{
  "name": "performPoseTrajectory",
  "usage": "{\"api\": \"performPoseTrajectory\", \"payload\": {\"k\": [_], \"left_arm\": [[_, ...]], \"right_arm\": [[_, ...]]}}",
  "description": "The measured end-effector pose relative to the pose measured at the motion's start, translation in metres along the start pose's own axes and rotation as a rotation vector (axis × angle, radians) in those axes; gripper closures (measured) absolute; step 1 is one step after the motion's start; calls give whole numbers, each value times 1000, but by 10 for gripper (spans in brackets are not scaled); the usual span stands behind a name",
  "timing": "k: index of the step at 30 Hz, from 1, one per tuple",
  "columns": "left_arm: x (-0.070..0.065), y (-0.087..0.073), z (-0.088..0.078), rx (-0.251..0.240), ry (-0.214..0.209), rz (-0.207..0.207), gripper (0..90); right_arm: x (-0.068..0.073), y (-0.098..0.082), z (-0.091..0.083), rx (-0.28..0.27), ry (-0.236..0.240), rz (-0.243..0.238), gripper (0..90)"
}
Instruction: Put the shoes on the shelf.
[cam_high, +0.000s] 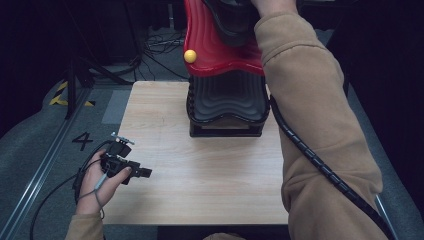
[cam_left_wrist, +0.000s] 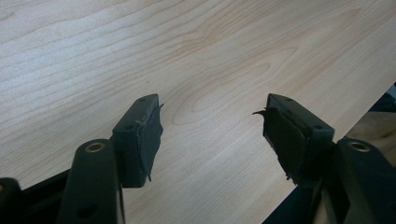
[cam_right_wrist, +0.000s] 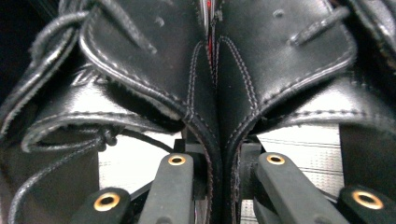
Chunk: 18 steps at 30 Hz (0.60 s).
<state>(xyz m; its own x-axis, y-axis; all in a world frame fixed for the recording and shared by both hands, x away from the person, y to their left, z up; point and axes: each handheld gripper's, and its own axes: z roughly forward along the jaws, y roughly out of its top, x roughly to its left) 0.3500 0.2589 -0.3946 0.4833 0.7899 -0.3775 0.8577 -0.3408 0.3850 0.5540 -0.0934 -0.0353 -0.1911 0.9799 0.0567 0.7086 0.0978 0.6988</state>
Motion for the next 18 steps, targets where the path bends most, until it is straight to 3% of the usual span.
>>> {"api": "performPoseTrajectory", "payload": {"k": [5,11,13,16,18], "left_arm": [[-2,0,-3,-13,0,5,375],[-7,1,-5,-18,1,7,373],[-7,1,-5,-14,0,12,372],[-6,2,-3,-9,6,15,372],[-5,2,-2,-5,2,12,369]], "right_arm": [[5,-10,12,-19,-15,17,792],[8,-22,33,-23,32,87,785],[10,-24,36,-26,38,89,777],[17,-28,39,-40,22,53,745],[16,-29,40,-32,31,61,719]]}}
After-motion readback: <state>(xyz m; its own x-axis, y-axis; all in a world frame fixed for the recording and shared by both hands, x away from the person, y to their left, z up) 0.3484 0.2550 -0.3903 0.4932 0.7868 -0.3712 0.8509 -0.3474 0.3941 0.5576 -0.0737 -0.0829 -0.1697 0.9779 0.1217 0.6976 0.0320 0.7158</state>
